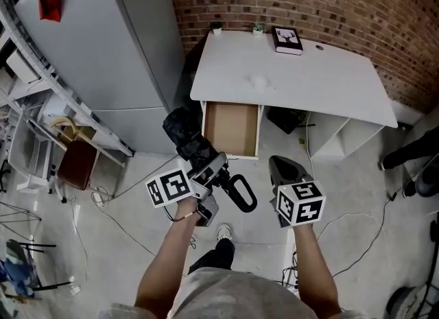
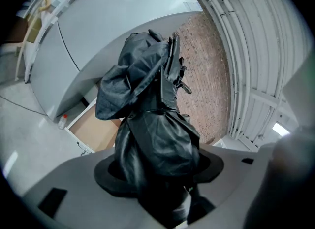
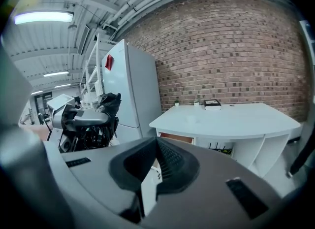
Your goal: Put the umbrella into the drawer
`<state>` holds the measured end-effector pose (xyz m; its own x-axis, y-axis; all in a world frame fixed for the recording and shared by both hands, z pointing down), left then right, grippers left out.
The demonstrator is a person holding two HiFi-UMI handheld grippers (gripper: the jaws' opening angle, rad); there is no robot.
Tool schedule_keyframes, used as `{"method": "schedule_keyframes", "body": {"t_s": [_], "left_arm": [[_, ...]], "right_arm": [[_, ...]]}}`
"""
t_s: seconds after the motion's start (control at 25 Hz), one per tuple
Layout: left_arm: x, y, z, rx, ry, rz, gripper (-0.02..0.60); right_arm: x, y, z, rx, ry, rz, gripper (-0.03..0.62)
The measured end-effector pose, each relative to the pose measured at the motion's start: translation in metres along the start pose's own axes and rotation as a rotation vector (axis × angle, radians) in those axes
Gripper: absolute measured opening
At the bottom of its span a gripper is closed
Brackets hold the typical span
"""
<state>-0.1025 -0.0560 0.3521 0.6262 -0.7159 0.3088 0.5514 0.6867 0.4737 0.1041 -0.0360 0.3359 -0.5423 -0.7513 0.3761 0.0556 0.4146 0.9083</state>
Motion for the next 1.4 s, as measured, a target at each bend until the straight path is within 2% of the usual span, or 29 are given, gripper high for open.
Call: {"method": "schedule_keyframes", "body": {"t_s": [0.32,0.72,1.04,1.4], "left_arm": [[0.046,-0.051,0.036,-0.039,0.007,0.039,0.273],[0.087,-0.086,0.056,-0.060,0.022,0.077,0.275],[0.094,-0.086,0.060,-0.067,0.009,0.091,0.275],[0.115,-0.069,0.052,-0.051,-0.011,0.094,0.275]], "right_arm": [[0.065,-0.020,-0.020,0.001,0.030,0.045,0.003],[0.114,-0.036,-0.039,0.006,0.053,0.073,0.003],[0.116,-0.040,-0.049,0.025,0.061,0.062,0.003],[0.116,-0.032,-0.070,0.029,0.019,0.055,0.003]]}}
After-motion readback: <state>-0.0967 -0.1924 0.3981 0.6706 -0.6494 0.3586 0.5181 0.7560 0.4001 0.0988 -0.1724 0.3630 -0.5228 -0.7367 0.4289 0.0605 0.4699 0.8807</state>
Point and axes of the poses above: the fingertips, and each gripper's own axes: x forward along the fingers, z to its left, y out of its underside, the point moved 5 cm from there along -x, backward along the fingers, and after that the axes turned 8 degrees about -y, right-handed, at the moved point
